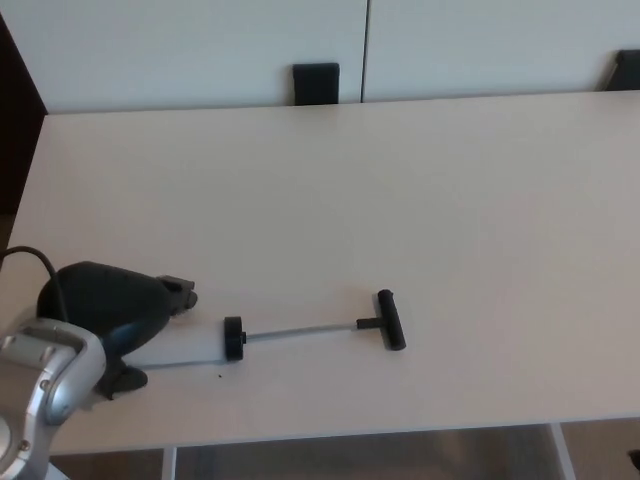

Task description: The robot walks towards a desk on which an air pump is kept in the middle. It lifts it up and holds it with its left hand and uses its right hand to compress it by pushing its handle inwards.

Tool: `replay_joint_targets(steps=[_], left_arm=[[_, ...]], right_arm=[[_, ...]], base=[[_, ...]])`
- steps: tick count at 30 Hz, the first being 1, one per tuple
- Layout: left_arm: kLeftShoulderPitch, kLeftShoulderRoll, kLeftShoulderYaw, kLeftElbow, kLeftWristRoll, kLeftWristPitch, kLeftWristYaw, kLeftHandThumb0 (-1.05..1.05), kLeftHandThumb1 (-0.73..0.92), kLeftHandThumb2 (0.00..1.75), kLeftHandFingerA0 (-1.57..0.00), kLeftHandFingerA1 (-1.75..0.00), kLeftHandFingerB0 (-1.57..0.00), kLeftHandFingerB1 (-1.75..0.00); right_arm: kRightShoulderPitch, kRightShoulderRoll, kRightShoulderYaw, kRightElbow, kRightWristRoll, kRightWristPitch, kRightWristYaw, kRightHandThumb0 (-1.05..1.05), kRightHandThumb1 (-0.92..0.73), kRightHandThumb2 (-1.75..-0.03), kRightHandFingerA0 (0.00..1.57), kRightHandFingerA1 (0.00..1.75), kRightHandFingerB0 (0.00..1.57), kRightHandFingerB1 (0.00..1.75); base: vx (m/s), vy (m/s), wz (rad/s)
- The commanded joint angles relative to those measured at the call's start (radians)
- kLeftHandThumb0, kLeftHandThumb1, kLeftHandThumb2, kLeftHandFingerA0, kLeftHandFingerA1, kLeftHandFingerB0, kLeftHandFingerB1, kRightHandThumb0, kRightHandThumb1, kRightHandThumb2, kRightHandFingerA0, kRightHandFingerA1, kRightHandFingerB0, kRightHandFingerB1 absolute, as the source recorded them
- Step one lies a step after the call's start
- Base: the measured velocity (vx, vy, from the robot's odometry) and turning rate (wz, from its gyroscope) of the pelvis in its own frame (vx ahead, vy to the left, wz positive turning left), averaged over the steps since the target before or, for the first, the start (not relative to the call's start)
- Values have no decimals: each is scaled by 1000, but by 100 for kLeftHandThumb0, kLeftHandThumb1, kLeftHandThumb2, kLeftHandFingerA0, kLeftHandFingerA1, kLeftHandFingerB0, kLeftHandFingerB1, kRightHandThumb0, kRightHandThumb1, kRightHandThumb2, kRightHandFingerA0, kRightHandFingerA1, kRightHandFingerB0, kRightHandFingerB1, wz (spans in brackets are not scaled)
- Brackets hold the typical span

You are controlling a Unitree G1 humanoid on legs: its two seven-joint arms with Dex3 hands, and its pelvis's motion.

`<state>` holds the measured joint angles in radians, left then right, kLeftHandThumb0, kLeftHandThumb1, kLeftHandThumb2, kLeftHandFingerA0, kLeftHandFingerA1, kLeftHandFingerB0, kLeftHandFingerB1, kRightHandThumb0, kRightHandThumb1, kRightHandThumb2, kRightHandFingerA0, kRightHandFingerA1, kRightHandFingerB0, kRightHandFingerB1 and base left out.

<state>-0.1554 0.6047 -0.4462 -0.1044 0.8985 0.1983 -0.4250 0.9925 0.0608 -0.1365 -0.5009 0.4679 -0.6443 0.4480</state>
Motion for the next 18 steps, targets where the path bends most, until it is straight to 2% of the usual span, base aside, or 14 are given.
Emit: replay_joint_targets(steps=[1, 3, 4, 6, 7, 9, 10, 15, 16, 17, 18], left_arm=[[-25, -20, 17, 60, -156, -56, -122, -14, 57, 57, -89, -56, -66, -45], [-33, -25, 10, 74, -157, -69, -125, -14, 57, 57, -89, -56, -66, -45], [-34, -24, 3, 77, -148, -89, -106, -10, 61, 58, -94, -81, -82, -68], [-34, -22, -1, 78, -142, -103, -91, -10, 61, 58, -94, -81, -82, -68], [-34, -19, -7, 84, -132, -131, -61, -10, 58, 60, -91, -95, -69, -91], [-34, -17, -9, 88, -128, -141, -50, -10, 58, 60, -91, -95, -69, -91], [-34, -17, -13, 91, -122, -144, -45, -6, 60, 58, -80, -118, -61, -101], [-39, -16, -14, 106, -125, -159, -34, -7, 60, 58, -78, -121, -58, -101], [-43, -20, -9, 106, -137, -146, -52, -6, 64, 56, -72, -130, -55, -108], [-44, -21, -8, 106, -140, -143, -58, -6, 64, 56, -72, -130, -55, -108], [-50, -23, -8, 110, -142, -143, -60, -10, 63, 59, -78, -123, -57, -103]], right_arm=[[-6, -14, 0, -10, 0, -9, -10, -30, -66, -58, 65, 51, 55, 46], [-5, -15, 2, -11, 7, -7, -9, -30, -66, -58, 65, 51, 55, 46], [-9, -16, -3, -4, 8, -12, -7, -31, -66, -58, 65, 50, 55, 45], [-13, -17, -7, 1, 8, -16, -6, -31, -66, -58, 65, 50, 55, 45], [-19, -20, -7, 8, 18, -23, 2, -28, -67, -58, 65, 50, 56, 46], [-21, -21, -5, 9, 26, -25, 6, -28, -67, -58, 65, 50, 56, 46], [-23, -22, -3, 9, 29, -29, 9, -28, -65, -59, 67, 50, 58, 45], [-23, -20, -3, -6, 17, -29, -2, -32, -66, -58, 68, 50, 59, 46], [-21, -20, -1, -17, 16, -19, -8, -33, -66, -58, 68, 51, 60, 47], [-20, -20, 0, -19, 16, -17, -9, -33, -66, -58, 68, 51, 60, 47], [-23, -20, -1, -22, 15, -14, -13, -35, -65, -59, 70, 51, 60, 47]], base=[[0, 0, 0], [0, 0, 0], [0, 0, 0], [0, 0, 0], [0, 0, 0], [0, 0, 0], [0, 0, 0], [0, 0, 0], [0, 0, 0], [0, 0, 0], [0, 0, 0]])
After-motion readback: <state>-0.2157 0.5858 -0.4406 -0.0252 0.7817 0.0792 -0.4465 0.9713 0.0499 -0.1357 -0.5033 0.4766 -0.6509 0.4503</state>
